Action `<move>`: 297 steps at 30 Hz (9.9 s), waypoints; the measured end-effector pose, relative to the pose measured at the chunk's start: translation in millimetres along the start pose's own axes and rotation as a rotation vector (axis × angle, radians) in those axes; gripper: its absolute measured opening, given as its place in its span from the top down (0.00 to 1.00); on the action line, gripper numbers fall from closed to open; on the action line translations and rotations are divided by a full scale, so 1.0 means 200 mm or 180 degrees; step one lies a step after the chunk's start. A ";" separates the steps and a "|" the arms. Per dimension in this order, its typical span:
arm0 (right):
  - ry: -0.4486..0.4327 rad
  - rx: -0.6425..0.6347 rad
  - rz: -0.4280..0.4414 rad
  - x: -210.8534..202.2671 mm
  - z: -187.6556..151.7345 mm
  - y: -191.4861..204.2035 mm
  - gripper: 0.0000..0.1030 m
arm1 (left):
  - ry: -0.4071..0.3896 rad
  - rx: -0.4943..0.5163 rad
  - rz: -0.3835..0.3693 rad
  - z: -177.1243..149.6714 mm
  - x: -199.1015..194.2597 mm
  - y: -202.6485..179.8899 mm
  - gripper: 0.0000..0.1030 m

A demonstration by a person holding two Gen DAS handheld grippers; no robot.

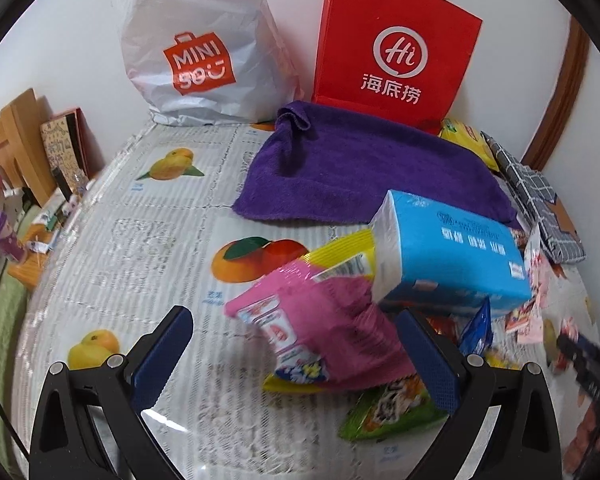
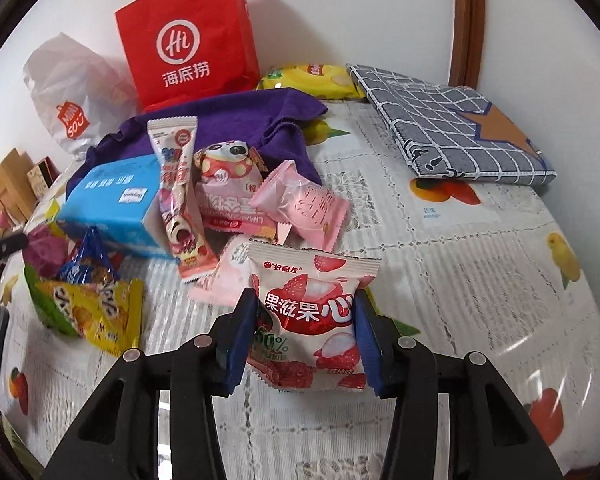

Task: Organize snacks
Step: 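Close the left tool on the pink bag and lift it while the right tool lifts its packet, then carry both held packets over the purple towel and lower them, then open both tools to drop the packets onto the purple towel, then grasp a pink candy packet with the right tool while the left tool reaches the green bag, then close the left tool on the green bag and lift it while the right tool lifts its packet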

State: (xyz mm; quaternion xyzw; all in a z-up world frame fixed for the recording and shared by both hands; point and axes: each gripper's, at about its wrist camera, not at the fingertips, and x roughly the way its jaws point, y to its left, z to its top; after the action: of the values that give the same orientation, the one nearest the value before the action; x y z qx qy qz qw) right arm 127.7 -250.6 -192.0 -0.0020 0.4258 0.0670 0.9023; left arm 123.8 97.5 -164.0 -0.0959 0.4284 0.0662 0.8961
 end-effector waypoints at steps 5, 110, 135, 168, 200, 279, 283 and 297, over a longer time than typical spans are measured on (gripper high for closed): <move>0.0098 -0.0049 0.0033 0.02 -0.05 0.04 0.54 | 0.0229 -0.0118 -0.0147 0.01 0.12 -0.03 0.01; -0.0626 -0.0090 0.0062 -0.39 0.76 0.24 0.56 | -0.0216 0.0314 -0.0547 0.55 -0.36 -0.43 0.41; -0.0549 -0.0182 0.0265 0.20 1.31 0.32 0.56 | -0.0144 0.0093 -0.0291 1.06 0.21 -0.33 0.41; 0.0571 -0.0370 0.0209 0.96 1.18 0.33 0.56 | 0.0875 0.0067 -0.0181 0.98 0.84 -0.24 0.41; -0.0133 -0.0503 -0.0022 0.55 1.28 0.46 0.19 | 0.0511 0.0350 -0.0012 0.99 0.65 -0.49 0.22; 0.0188 -0.0053 0.0207 -0.19 -0.14 0.12 0.58 | 0.0649 0.0440 -0.0443 -0.20 -0.01 -0.35 0.22; 0.0243 -0.0147 0.0184 -0.13 -0.13 0.19 0.58 | 0.0710 0.0387 -0.0548 -0.21 0.04 -0.31 0.22; -0.0049 -0.0278 0.0143 0.04 -0.19 0.26 0.56 | 0.0457 0.0432 -0.0697 -0.30 0.10 -0.25 0.35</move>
State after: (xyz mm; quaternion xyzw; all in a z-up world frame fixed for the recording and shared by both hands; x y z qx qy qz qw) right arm 97.1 -199.7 -218.3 -0.0313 0.4154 0.1058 0.9029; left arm 101.3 35.1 -210.7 -0.0857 0.4818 -0.0681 0.8694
